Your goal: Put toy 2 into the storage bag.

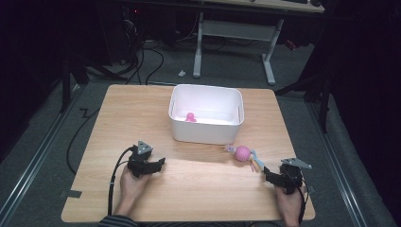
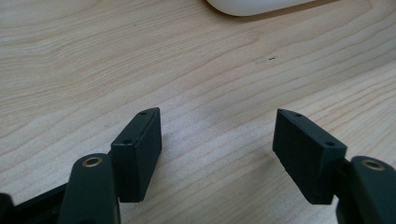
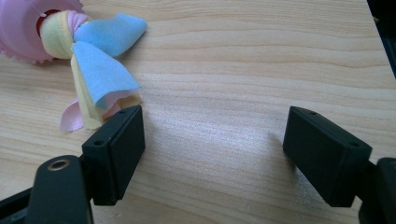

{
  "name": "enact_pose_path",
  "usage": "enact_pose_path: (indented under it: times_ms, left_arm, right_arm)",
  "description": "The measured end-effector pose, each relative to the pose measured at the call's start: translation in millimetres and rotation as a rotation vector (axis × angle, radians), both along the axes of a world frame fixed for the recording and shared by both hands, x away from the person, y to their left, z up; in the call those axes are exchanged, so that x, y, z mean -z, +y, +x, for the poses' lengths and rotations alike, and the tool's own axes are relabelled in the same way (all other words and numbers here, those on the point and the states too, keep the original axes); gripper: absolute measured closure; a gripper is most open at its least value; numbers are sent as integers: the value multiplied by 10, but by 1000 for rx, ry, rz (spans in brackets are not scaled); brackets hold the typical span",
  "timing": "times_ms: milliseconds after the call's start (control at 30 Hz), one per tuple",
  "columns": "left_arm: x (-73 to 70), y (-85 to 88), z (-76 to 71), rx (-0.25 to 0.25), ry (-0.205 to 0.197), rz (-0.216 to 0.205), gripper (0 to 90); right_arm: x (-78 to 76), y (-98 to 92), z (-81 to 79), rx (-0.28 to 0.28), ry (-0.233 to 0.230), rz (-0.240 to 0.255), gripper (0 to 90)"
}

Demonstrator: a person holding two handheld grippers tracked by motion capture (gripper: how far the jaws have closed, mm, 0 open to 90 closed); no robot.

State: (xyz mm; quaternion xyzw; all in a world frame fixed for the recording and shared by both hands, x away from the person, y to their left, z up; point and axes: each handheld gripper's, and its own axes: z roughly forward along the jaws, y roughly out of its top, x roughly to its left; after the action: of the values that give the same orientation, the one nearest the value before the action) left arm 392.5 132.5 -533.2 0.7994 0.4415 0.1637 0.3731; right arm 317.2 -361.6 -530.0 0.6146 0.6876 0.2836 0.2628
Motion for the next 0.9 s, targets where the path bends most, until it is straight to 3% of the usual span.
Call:
enact_pose_path:
  times_ms: [167,333,500,567,900]
  left_arm:
    - [19,-8,2,2,-22,8,327]
    - [20,11,16,-3,-19,0,325]
    - [24,-39,0,-1,-33,44,307]
    - [23,-36,1,-2,-31,42,300]
    - [22,-36,1,-2,-29,46,285]
  right_arm:
    - [0,-7,12,-22,2,0,199]
    - [1,5,42,-60,3,-1,193]
    - [-23,7,35,-85,29,-6,197]
    - [-37,20,13,-82,35,-11,219]
    - [-261,64,-172,-118,-6,-32,295]
